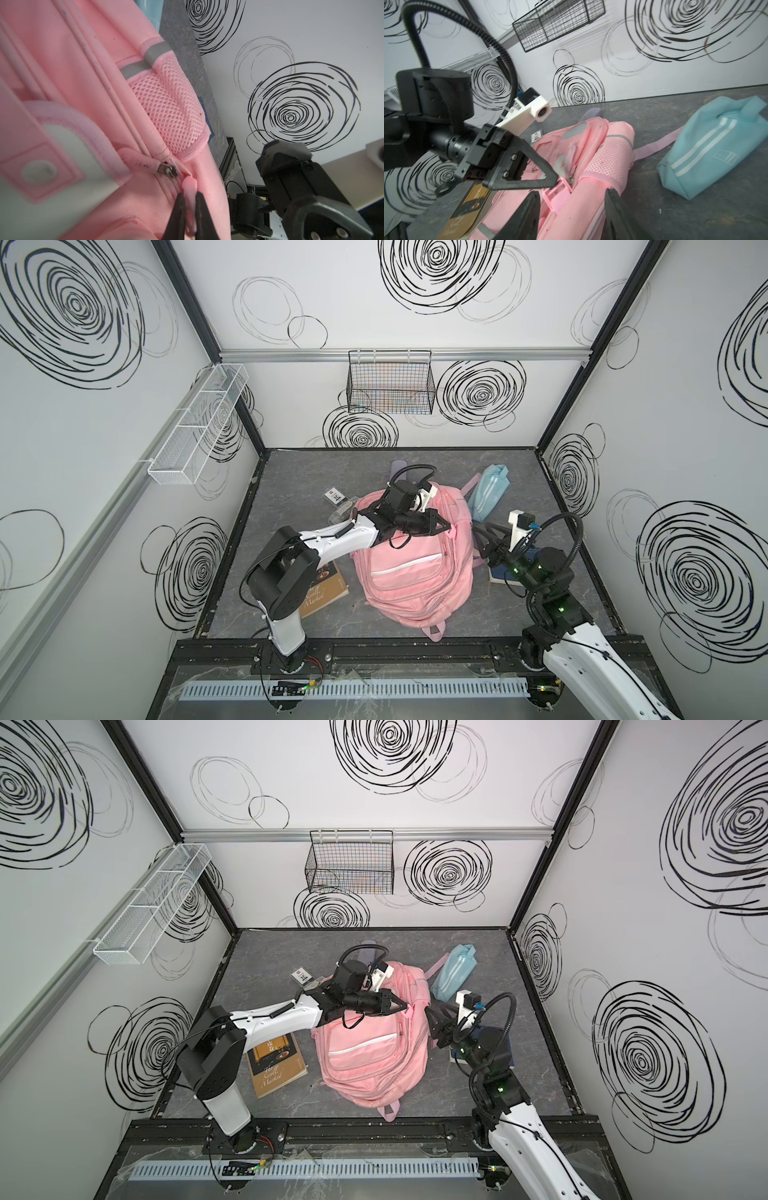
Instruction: Pack the student bag
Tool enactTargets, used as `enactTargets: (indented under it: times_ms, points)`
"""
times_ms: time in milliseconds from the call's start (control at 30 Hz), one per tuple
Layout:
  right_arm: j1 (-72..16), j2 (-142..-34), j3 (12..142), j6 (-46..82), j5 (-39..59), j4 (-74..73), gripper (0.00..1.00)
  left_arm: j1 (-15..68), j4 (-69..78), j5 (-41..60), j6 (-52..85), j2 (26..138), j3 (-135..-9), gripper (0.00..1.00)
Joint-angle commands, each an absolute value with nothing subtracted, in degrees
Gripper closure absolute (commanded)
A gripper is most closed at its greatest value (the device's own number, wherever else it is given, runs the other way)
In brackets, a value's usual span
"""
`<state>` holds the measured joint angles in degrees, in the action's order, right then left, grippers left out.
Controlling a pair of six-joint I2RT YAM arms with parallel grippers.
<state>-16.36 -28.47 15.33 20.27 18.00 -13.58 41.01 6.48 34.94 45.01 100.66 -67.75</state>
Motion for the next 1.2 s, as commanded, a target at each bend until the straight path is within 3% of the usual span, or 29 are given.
enactTargets:
  times_ms: [0, 167, 333, 500, 767, 1167]
  points:
    - [-12.7, -30.5, 16.9, 17.2, 15.9, -15.5, 0.53, 40.5, 11.5, 38.1, 44.8, 96.1, -68.4, 1.00]
    - [-5.1, -36.2, 17.2, 15.0, 30.8, -18.7, 0.55, 39.7, 7.5, 39.5, 41.9, 95.4, -70.4, 1.00]
    - [-4.0, -37.2, 15.1, 13.5, 37.3, -22.5, 0.44, 38.7, 0.8, 41.5, 36.9, 95.1, -74.0, 1.00]
    - [-4.3, -35.1, 11.2, 15.5, 40.2, -27.6, 0.41, 37.3, -5.0, 41.3, 32.7, 94.8, -77.2, 1.00]
    - [-8.7, -35.4, 6.9, 16.6, 40.1, -33.4, 0.46, 34.5, -7.5, 42.4, 31.1, 92.4, -77.4, 1.00]
    - [-15.6, -49.7, 10.0, 10.1, 37.5, -39.4, 0.48, 33.2, -11.1, 45.5, 27.8, 91.6, -77.8, 1.00]
